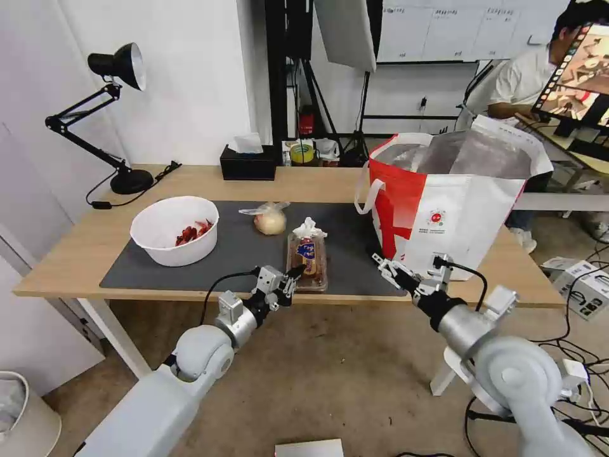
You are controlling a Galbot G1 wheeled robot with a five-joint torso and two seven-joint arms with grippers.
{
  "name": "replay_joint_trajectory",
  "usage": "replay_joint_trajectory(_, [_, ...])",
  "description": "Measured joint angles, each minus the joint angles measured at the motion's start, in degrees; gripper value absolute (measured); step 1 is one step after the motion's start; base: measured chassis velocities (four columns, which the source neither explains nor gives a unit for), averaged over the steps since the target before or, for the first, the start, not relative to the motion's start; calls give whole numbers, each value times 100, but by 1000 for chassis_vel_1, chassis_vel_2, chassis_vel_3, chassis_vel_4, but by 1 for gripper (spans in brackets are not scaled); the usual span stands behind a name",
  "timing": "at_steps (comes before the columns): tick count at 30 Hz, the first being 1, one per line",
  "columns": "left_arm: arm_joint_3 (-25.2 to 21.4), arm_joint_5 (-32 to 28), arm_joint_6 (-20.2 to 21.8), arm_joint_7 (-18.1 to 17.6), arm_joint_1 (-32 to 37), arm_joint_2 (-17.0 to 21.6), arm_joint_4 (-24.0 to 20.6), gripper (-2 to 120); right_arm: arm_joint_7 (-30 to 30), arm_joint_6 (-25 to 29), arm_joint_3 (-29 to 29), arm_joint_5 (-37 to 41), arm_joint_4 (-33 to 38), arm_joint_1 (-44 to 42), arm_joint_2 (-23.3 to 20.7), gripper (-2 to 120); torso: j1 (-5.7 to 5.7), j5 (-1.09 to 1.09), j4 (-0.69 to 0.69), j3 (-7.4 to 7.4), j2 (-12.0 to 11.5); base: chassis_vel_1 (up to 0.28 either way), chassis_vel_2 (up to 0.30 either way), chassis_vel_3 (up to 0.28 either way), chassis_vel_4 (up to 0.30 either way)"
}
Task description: Pick up the trash from the table and place it into the takeout bag.
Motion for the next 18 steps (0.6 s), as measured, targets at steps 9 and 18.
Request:
replay_joint_trajectory(9, [30,19,-5,6,10,62,79,0,1000,-194,-1002,730,-1079,1536,7,100,0,0,1,0,-1,0,0,0,0])
replay_joint_trajectory(18, [50,19,-7,2,0,68,104,0,1581,-478,-1263,986,-1436,1975,128,100,0,0,0,0,0,0,0,0,0])
